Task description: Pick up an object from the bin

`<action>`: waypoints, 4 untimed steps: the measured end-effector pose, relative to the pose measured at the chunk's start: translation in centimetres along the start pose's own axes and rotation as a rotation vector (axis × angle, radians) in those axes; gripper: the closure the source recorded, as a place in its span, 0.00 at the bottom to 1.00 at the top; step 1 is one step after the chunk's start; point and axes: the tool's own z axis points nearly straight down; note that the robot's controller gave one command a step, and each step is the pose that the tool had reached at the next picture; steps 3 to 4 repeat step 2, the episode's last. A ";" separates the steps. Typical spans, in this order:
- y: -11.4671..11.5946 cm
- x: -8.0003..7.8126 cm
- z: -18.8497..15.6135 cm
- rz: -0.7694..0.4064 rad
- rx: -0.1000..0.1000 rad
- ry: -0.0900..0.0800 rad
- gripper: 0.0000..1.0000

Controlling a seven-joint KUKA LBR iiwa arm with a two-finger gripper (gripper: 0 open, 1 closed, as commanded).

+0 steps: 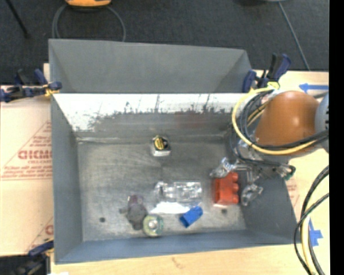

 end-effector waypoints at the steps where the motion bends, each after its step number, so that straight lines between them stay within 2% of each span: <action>1: -0.2 0.0 0.1 0.007 -0.001 0.000 1.00; 2: 0.7 0.9 -13.6 -0.003 0.010 0.003 1.00; 4: 0.7 0.9 -13.6 -0.003 0.010 0.003 1.00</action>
Offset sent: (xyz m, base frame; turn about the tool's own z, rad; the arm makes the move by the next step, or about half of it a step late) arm 0.0000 0.0000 0.0000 0.0000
